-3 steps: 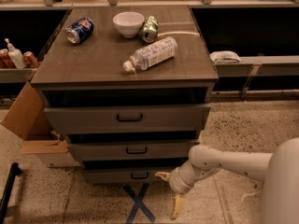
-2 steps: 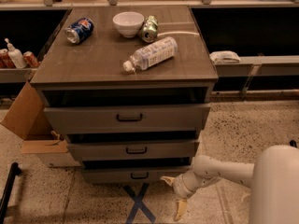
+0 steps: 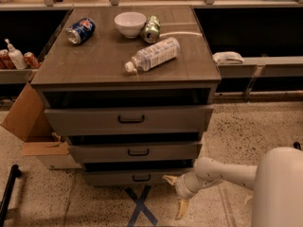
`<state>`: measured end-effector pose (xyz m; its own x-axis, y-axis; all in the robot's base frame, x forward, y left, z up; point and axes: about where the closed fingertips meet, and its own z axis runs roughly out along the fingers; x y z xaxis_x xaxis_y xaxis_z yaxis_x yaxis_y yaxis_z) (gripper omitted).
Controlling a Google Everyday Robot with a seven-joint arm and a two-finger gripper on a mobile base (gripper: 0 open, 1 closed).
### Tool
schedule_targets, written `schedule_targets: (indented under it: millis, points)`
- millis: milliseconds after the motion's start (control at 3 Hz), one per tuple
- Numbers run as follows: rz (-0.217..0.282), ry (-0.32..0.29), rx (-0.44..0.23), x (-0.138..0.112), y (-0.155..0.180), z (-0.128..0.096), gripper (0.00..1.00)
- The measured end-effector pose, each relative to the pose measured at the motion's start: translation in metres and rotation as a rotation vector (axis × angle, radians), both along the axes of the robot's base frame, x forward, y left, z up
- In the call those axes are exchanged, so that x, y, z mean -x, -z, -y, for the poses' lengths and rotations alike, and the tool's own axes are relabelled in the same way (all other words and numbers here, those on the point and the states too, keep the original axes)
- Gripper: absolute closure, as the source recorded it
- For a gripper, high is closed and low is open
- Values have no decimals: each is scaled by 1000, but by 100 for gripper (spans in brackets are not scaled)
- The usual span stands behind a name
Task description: Open bottom drawer
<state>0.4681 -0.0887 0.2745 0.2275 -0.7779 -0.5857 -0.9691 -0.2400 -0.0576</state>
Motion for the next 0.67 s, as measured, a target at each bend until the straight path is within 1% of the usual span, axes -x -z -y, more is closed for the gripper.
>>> schedule_targets:
  millis: [333, 667]
  points:
    - [49, -2, -30, -38, 20, 1, 0]
    - [49, -2, -30, -38, 20, 1, 0]
